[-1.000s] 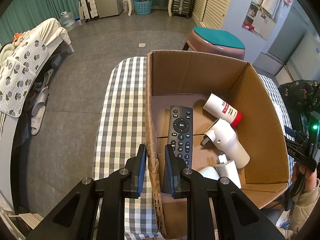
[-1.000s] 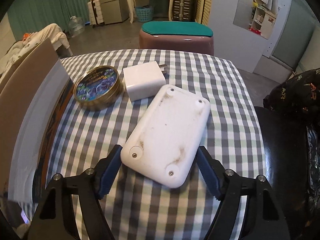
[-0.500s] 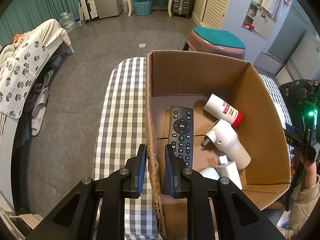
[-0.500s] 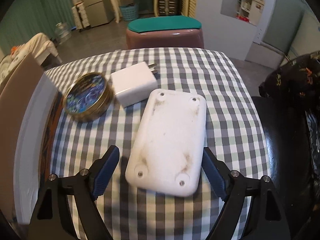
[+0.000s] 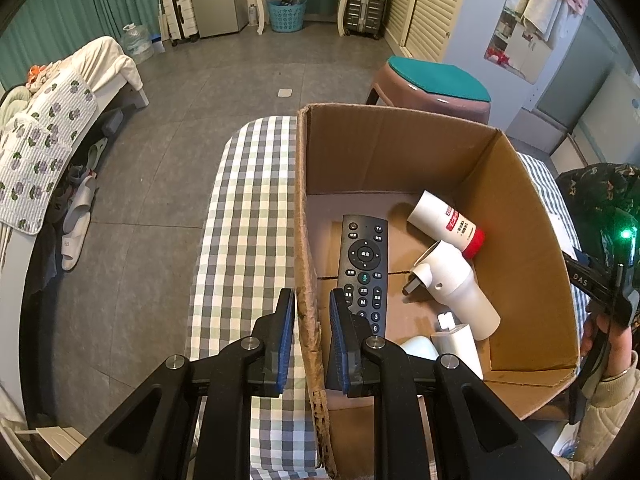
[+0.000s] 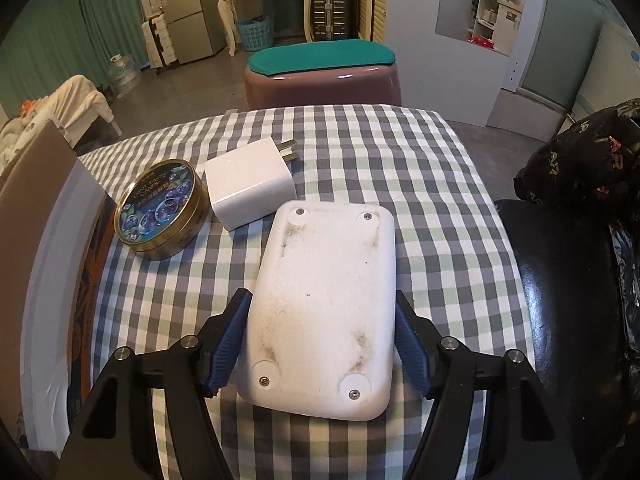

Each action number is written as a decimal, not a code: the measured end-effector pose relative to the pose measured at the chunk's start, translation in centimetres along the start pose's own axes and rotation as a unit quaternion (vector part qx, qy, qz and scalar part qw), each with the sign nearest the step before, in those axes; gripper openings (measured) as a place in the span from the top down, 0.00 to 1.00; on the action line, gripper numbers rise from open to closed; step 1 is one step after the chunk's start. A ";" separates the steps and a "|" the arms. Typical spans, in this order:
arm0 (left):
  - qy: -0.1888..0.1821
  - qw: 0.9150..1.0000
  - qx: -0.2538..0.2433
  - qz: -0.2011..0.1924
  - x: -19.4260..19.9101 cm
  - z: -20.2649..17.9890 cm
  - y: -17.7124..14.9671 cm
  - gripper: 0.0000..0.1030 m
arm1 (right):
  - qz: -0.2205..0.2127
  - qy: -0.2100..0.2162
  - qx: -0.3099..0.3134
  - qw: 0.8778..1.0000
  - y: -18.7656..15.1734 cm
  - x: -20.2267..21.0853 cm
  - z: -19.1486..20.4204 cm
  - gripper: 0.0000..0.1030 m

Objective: Organize rigid objects
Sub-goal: 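Lift the white device and turn it upright with the right gripper, then lower the white device into the box onto the remote and release it, then return the right gripper to the table and grasp the second white charger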

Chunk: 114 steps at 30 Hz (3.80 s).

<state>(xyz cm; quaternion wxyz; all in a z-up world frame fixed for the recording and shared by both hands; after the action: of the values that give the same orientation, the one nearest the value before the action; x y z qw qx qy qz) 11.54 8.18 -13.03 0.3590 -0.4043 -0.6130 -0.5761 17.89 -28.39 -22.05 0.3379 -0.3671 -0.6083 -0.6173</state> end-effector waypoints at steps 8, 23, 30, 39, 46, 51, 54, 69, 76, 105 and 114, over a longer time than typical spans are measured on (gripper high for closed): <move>-0.001 1.000 -0.005 -0.004 0.2 -0.1 0.1 0.81 | -0.029 0.014 0.011 0.999 1.0 3.1 0.6 0.39; -0.010 1.000 -0.004 -0.003 0.0 0.1 0.0 0.81 | -0.034 0.026 0.028 0.999 1.8 4.9 1.6 0.85; -0.009 1.000 -0.004 -0.002 -0.1 0.0 -0.1 0.81 | -0.028 0.026 0.053 0.998 1.3 4.8 2.6 0.85; -0.010 1.000 -0.005 -0.002 -0.1 0.0 -0.1 0.81 | -0.013 -0.012 0.074 0.997 1.2 3.2 2.9 0.78; -0.010 1.000 -0.004 -0.002 -0.1 0.0 -0.1 0.81 | -0.041 0.003 0.087 0.995 1.3 5.3 3.3 0.86; -0.012 1.000 -0.003 -0.003 -0.1 -0.1 -0.1 0.81 | -0.080 0.009 0.104 0.991 2.5 8.6 4.3 0.86; -0.012 1.000 -0.004 -0.003 -0.2 -0.1 -0.1 0.81 | -0.110 0.030 0.113 0.987 3.4 11.3 5.6 0.86; -0.018 1.000 0.000 -0.005 -0.3 0.0 0.2 0.81 | -0.148 0.177 0.222 0.947 4.8 16.2 21.5 0.86; -0.023 1.000 0.002 -0.005 -0.4 0.3 0.3 0.81 | -0.081 0.201 0.246 0.945 2.8 11.0 26.0 0.86; -0.020 1.000 0.004 -0.005 0.0 0.5 -0.1 0.81 | -0.166 0.113 0.172 0.964 6.4 15.5 14.2 0.63; -0.018 1.000 0.004 -0.004 0.1 0.5 -0.2 0.81 | -0.114 0.041 0.115 0.986 8.3 10.7 7.1 0.26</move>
<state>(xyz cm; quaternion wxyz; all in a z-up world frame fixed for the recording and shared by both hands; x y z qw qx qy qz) 11.37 8.65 -13.09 0.3471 -0.4103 -0.6234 -0.5680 20.02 -21.23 -8.68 0.3300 -0.2281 -0.6989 -0.5921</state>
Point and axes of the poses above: each gripper's, at about its wrist camera, not at the fingertips, and x roughly against the way its jaws point, z to its left, y to its top, the point moved 4 cm from there along -x, roughly the way its jaws point, and after that the axes turned 4 degrees about -y, right-handed, at the moved point
